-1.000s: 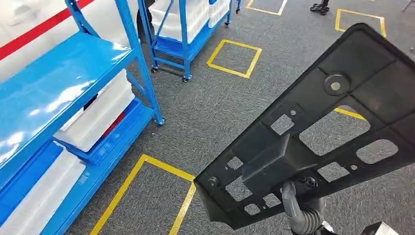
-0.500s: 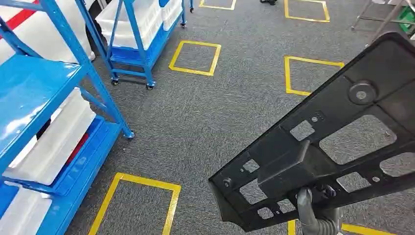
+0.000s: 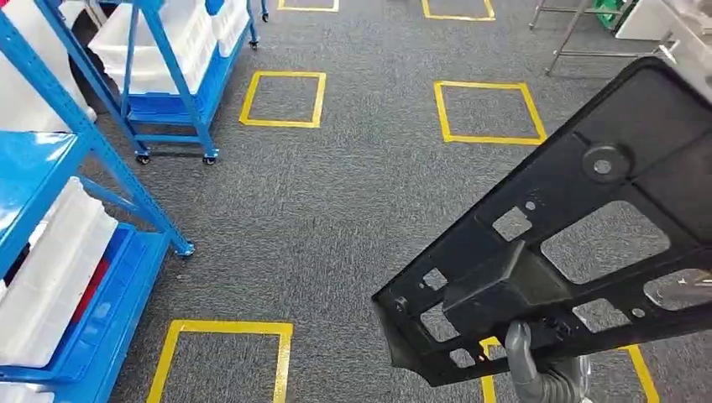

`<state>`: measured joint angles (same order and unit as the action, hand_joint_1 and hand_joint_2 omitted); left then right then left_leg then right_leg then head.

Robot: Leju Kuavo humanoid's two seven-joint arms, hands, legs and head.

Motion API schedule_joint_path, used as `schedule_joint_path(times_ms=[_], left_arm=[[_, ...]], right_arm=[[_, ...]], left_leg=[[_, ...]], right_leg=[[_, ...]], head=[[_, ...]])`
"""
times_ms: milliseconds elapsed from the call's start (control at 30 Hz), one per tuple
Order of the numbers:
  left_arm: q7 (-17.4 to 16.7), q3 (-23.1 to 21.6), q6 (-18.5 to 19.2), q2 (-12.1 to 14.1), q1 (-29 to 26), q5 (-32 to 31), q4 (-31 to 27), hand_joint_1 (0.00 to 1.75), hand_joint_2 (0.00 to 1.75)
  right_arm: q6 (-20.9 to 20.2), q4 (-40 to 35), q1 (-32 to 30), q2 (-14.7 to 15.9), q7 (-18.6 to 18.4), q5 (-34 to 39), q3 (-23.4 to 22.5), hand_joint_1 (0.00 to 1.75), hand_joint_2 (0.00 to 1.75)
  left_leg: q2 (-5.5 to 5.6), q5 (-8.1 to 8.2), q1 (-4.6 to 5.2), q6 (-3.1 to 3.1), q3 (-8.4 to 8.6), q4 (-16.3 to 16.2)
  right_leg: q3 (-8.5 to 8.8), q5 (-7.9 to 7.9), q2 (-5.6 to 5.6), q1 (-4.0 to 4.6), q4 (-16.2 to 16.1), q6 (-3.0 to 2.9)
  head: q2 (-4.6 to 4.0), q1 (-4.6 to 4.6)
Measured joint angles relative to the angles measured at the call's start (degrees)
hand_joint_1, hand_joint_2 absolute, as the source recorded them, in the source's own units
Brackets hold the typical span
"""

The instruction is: Take the parts from the cabinet and place them on the table.

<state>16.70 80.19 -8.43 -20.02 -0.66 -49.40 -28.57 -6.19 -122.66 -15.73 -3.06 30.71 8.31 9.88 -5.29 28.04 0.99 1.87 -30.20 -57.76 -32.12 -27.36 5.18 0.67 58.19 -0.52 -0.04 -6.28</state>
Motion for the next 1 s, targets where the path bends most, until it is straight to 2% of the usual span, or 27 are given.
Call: schedule_joint_path(times_ms=[33, 100, 133, 167, 200, 233, 267, 300, 333, 367, 400, 433, 467, 500, 633, 667, 700, 733, 767, 800, 833, 867, 900, 933, 967, 1000], left_arm=[[0.1, 0.0, -0.2, 0.0, 0.1, 0.0, 0.0, 0.0, 1.75], [0.1, 0.1, -0.4, -0.1, 0.2, -0.1, 0.0, 0.0, 1.75], [0.1, 0.1, -0.5, -0.1, 0.4, -0.1, 0.0, 0.0, 1.75], [0.1, 0.1, -0.8, 0.0, 0.4, -0.2, 0.0, 0.0, 1.75], [0.1, 0.2, -0.9, 0.0, 0.4, -0.2, 0.0, 0.0, 1.75], [0.1, 0.4, -1.0, 0.0, 0.3, -0.2, 0.0, 0.0, 1.75], [0.0, 0.6, -1.2, 0.0, 0.3, -0.2, 0.0, 0.0, 1.75], [-0.1, 0.9, -1.4, 0.0, 0.3, 0.0, 0.0, 0.0, 1.75], [-0.2, 1.1, -1.6, 0.0, 0.2, 0.1, 0.0, 0.0, 1.75], [-0.2, 1.2, -1.8, 0.0, 0.2, 0.2, 0.0, 0.0, 1.75], [-0.2, 1.3, -1.8, 0.0, 0.3, 0.2, 0.0, 0.0, 1.75], [-0.2, 1.4, -1.9, 0.0, 0.3, 0.2, 0.0, 0.0, 1.75], [-0.2, 1.5, -1.9, 0.0, 0.3, 0.2, 0.0, 0.0, 1.75], [-0.3, 1.6, -1.9, 0.0, 0.3, 0.2, 0.0, 0.0, 1.75], [-0.4, 1.9, -2.8, 0.0, 0.4, -0.1, 0.0, 0.0, 1.75], [-0.5, 1.9, -3.0, -0.2, 0.5, -0.4, 0.0, 0.0, 1.75], [-0.6, 1.9, -3.1, -0.1, 0.6, -0.5, 0.0, 0.0, 1.75], [-0.7, 2.0, -3.3, -0.1, 0.5, -0.6, 0.0, 0.0, 1.75], [-0.7, 2.1, -3.4, -0.1, 0.4, -0.9, 0.0, 0.0, 1.75], [-0.8, 2.3, -3.6, -0.1, 0.4, -0.9, 0.0, 0.0, 1.75], [-1.0, 2.5, -3.8, -0.1, 0.4, -1.0, 0.0, 0.0, 1.75], [-1.0, 2.5, -3.8, -0.1, 0.4, -1.0, 0.0, 0.0, 1.75], [-1.1, 2.5, -3.9, -0.1, 0.4, -1.0, 0.0, 0.0, 1.75], [-1.1, 2.5, -4.0, -0.1, 0.5, -1.0, 0.1, 0.0, 1.75], [-1.2, 2.5, -4.1, -0.2, 0.5, -1.1, 0.1, 0.0, 1.75], [-1.2, 2.5, -4.2, -0.2, 0.5, -1.2, 0.2, 0.0, 1.75]], right_arm=[[0.0, -0.2, 0.1, 0.0, 0.0, -0.2, 0.0, 1.75, 1.75], [0.0, -0.4, 0.0, 0.0, 0.0, -0.3, 0.0, 1.75, 1.75], [0.0, -0.5, -0.2, 0.0, 0.0, -0.3, 0.0, 1.75, 1.75], [0.0, -0.6, -0.5, 0.0, 0.0, -0.3, 0.0, 1.75, 1.75], [0.0, -0.6, -0.3, 0.0, 0.2, 0.0, 0.0, 1.75, 1.75], [0.0, -0.6, -0.3, -0.1, 0.2, 0.0, 0.0, 1.75, 1.75], [-0.2, -0.6, -0.5, -0.1, 0.2, 0.0, 0.0, 1.75, 1.75], [-0.2, -0.6, -0.7, -0.1, 0.2, 0.3, 0.0, 1.75, 1.75], [-0.4, -0.5, -0.7, -0.1, 0.2, 0.5, 0.0, 1.75, 1.75], [-0.5, -0.5, -0.8, -0.1, 0.2, 0.7, 0.0, 1.75, 1.75], [-0.5, -0.5, -0.8, -0.1, 0.2, 0.9, -0.1, 1.75, 1.75], [-0.6, -0.4, -0.8, -0.1, 0.2, 1.0, -0.1, 1.75, 1.75], [-0.7, -0.4, -0.8, -0.1, 0.2, 1.1, -0.1, 1.75, 1.75], [-0.8, -0.4, -0.8, -0.1, 0.2, 1.1, -0.2, 1.75, 1.75], [-1.4, -0.4, -1.1, -0.1, 0.2, 1.6, -0.5, 1.75, 1.75], [-1.6, -0.4, -1.1, -0.1, 0.2, 1.6, -0.7, 1.75, 1.75], [-1.7, -0.4, -1.2, -0.1, 0.2, 1.7, -0.7, 1.75, 1.75], [-1.8, -0.3, -1.0, -0.1, 0.2, 1.7, -0.7, 1.75, 1.75], [-2.0, -0.2, -0.9, -0.1, 0.2, 1.8, -0.7, 1.75, 1.75], [-2.1, 0.0, -0.9, -0.1, 0.2, 1.8, -0.7, 1.75, 1.75], [-2.1, 0.2, -0.9, -0.1, 0.2, 1.8, -0.7, 1.75, 1.75], [-2.1, 0.4, -1.0, -0.1, 0.1, 1.8, -0.7, 1.75, 1.75], [-2.1, 0.6, -0.9, -0.1, 0.0, 1.8, -0.7, 1.75, 1.75], [-2.0, 0.7, -0.9, -0.1, 0.0, 1.8, -0.7, 1.75, 1.75], [-2.0, 0.7, -0.9, -0.1, -0.1, 1.7, -0.7, 1.75, 1.75], [-1.9, 0.7, -0.7, -0.1, -0.2, 1.6, -0.7, 1.75, 1.75]], left_leg=[[-0.51, 0.02, -0.27, -0.18, 0.02, 0.1], [-1.81, 0.07, -0.43, -0.68, 0.4, 0.3], [-2.52, 0.21, -0.18, -1.01, 0.87, 0.5], [-0.51, 0.89, -0.45, -1.35, 0.6, -0.5], [2.54, 2.79, -0.55, -1.61, -0.53, -3.1], [4.11, 5.11, -0.78, -1.78, -2.33, -7.2], [4.71, 6.9, -0.92, -1.95, -4.03, -11.0], [4.88, 8.73, -1.11, -2.2, -6.48, -16.1], [4.88, 8.77, -1.26, -2.38, -7.68, -18.2], [4.9, 7.14, -1.39, -2.53, -7.29, -16.9], [5.0, 4.62, -1.56, -2.65, -5.76, -13.3], [5.47, 1.79, -1.79, -2.79, -3.44, -8.2], [7.65, -0.79, -2.25, -3.0, -0.96, -2.6], [11.27, 0.57, -2.52, -3.07, -0.52, -1.3], [8.63, -0.04, -1.81, -1.29, -0.47, -0.9], [7.63, -0.42, -2.21, -0.69, -0.39, -0.3], [7.02, -0.5, -2.09, -0.44, -0.27, 0.0], [6.2, -0.52, -1.97, -0.1, -0.27, 0.0], [5.28, -0.48, -1.74, -0.03, -0.37, 0.0], [4.35, -0.41, -1.57, 0.06, -0.41, 0.0], [3.43, -0.33, -1.45, 0.09, -0.43, 0.0], [2.52, -0.21, -1.36, 0.1, -0.36, 0.0], [1.7, -0.07, -1.28, 0.08, -0.24, 0.0], [1.03, 0.09, -1.21, 0.01, -0.03, 0.0], [0.39, 0.27, -1.11, -0.12, 0.28, 0.0], [-0.15, 0.43, -1.06, -0.35, 0.56, 0.0]], right_leg=[[-0.07, 0.23, -0.61, 0.37, -0.2, -0.14], [-0.21, 0.32, -2.08, 0.5, -0.4, -0.57], [0.0, 0.74, -3.01, 0.31, -1.3, -0.91], [0.65, 1.3, -3.52, -0.52, -1.9, -0.82], [0.7, 1.44, -4.29, -0.64, -2.2, -1.05], [0.59, 1.54, -4.87, -0.71, -2.1, -1.21], [0.57, 1.54, -5.41, -0.73, -2.1, -1.21], [0.52, 1.54, -6.34, -0.72, -2.1, -1.21], [0.45, 1.54, -7.27, -0.74, -1.9, -1.21], [0.45, 1.47, -8.21, -0.85, -1.7, -1.09], [0.45, 1.33, -9.09, -0.99, -1.4, -0.88], [0.45, 1.15, -9.98, -1.12, -1.0, -0.62], [0.31, 0.87, -10.76, -1.22, -0.5, -0.19], [-0.12, 0.68, -11.3, -1.12, 0.0, 0.17], [-1.23, 1.29, -13.88, -1.66, -0.1, 1.86], [-1.28, 1.02, -13.27, -1.79, 0.3, 1.97], [-1.96, -0.14, -9.66, -1.35, 1.9, 2.04], [-3.74, -2.21, -7.55, -1.32, 5.2, 2.19], [-6.26, -4.63, -6.34, -1.42, 10.3, 2.34], [-8.41, -6.29, -5.8, -1.5, 14.6, 2.42], [-9.87, -6.87, -5.6, -1.52, 17.4, 2.45], [-9.91, -6.01, -5.46, -1.51, 17.4, 2.42], [-8.43, -3.99, -5.27, -1.49, 14.5, 2.3], [-5.72, -1.45, -4.81, -1.41, 9.5, 2.04], [-2.53, 0.87, -3.24, -1.15, 3.8, 1.57], [-0.77, 0.74, 0.13, -0.57, 0.0, 0.91]], head=[[0.0, 0.02], [0.0, 0.0], [0.0, 0.0], [0.0, 0.0], [0.0, 0.0], [0.0, 0.0], [0.0, 0.0], [0.0, 0.0], [0.0, 0.0], [0.0, 0.0], [0.0, 0.0], [0.0, 0.0], [0.0, 0.0], [0.0, 0.0], [0.0, 0.0], [0.0, 0.0], [0.0, 0.05], [0.0, 0.02], [0.0, 0.02], [0.0, 0.02], [0.0, 0.02], [0.0, 0.02], [0.0, 0.02], [0.0, 0.02], [0.0, 0.02], [0.0, 0.02]])
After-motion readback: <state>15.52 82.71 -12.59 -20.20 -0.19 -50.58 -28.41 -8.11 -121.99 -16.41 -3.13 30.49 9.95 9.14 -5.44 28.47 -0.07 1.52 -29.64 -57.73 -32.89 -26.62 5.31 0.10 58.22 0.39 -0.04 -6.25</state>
